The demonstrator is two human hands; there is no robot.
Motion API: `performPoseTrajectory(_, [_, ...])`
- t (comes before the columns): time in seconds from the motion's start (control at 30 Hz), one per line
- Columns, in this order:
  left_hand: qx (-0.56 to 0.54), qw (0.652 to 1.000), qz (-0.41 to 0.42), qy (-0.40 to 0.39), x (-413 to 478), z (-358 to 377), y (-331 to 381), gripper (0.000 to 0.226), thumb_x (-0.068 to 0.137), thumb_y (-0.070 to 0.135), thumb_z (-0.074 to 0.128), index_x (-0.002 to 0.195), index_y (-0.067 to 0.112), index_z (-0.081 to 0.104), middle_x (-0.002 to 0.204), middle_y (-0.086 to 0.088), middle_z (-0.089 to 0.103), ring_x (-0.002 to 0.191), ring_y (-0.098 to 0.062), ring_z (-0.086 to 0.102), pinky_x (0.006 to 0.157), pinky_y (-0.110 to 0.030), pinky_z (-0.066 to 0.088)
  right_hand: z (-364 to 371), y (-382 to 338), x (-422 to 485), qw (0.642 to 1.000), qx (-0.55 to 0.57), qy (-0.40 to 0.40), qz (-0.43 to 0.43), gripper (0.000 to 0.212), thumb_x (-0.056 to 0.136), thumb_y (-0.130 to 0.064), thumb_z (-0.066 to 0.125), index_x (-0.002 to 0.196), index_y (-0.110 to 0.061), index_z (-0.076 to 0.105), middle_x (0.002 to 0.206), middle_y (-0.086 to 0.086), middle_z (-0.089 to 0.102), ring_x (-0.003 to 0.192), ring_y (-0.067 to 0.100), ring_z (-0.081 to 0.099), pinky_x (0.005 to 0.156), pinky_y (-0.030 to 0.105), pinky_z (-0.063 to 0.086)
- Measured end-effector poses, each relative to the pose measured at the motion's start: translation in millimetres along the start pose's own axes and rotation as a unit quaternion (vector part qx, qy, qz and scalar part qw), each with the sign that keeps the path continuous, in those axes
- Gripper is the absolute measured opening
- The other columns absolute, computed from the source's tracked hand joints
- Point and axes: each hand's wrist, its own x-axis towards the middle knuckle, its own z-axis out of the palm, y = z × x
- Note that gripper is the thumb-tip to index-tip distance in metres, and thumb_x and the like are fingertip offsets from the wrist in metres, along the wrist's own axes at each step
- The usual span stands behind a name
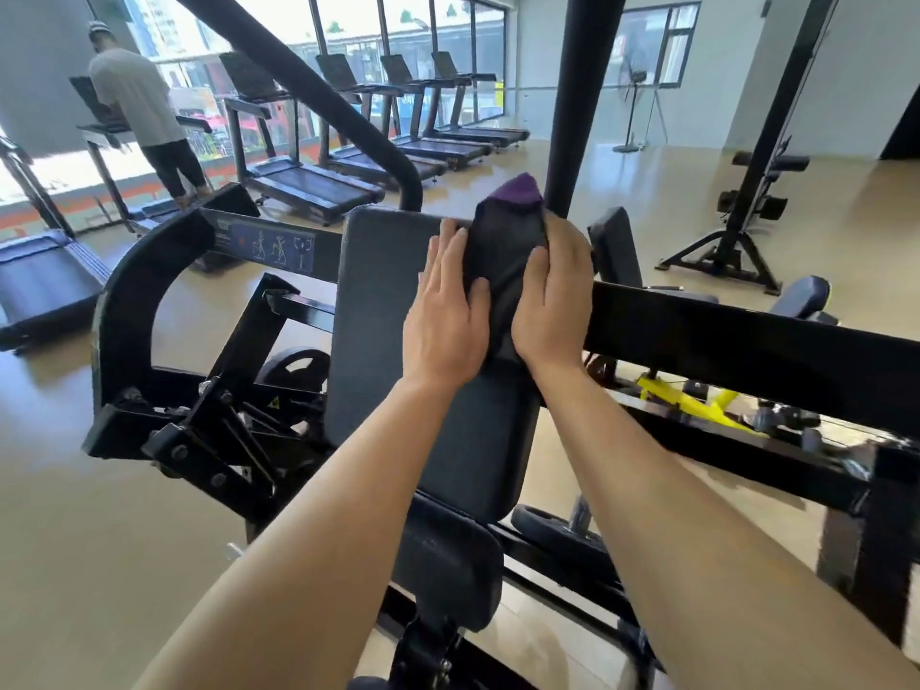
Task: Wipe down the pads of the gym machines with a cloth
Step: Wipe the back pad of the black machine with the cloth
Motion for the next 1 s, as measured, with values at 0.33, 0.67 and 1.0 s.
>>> performPoseTrajectory(0.33, [0.019,0.998,0.012,-0.052,-37,-15,-16,0.057,0.1,0.018,0.045,0.155,0.028,0.034,0.167,0.01,0.019,0.153,-0.008,0.016,0.104,-0.033,0.043,6,6,-91,0.978,0.132,-0.017,0.161,0.073,0.095,-0.025,0.063,0.156,-0.015,0.025,0.149,0.004,0.049,0.137,0.018,0.049,0.113,0.041,0.043])
performPoseTrajectory(0.67, [-0.006,0.998,-0.008,-0.057,-44,-14,-16,0.06,0.1,0.016,0.044,0.156,0.033,0.033,0.166,0.014,0.018,0.153,-0.005,0.012,0.101,-0.026,0.037,13,15,-129,0.992,0.062,-0.007,0.114,0.062,0.103,-0.022,0.052,0.156,-0.003,0.025,0.153,0.009,0.044,0.143,0.016,0.043,0.117,0.034,0.038])
performPoseTrajectory(1.0, [0.029,0.996,-0.014,-0.083,-76,-20,-30,0.063,0.096,0.01,0.045,0.154,0.032,0.038,0.165,0.014,0.021,0.152,-0.007,0.021,0.096,-0.025,0.038,14,-3,-95,0.988,-0.032,0.024,0.149,0.068,0.098,-0.016,0.048,0.158,-0.006,0.02,0.162,0.009,0.033,0.147,0.019,0.032,0.121,0.018,0.022])
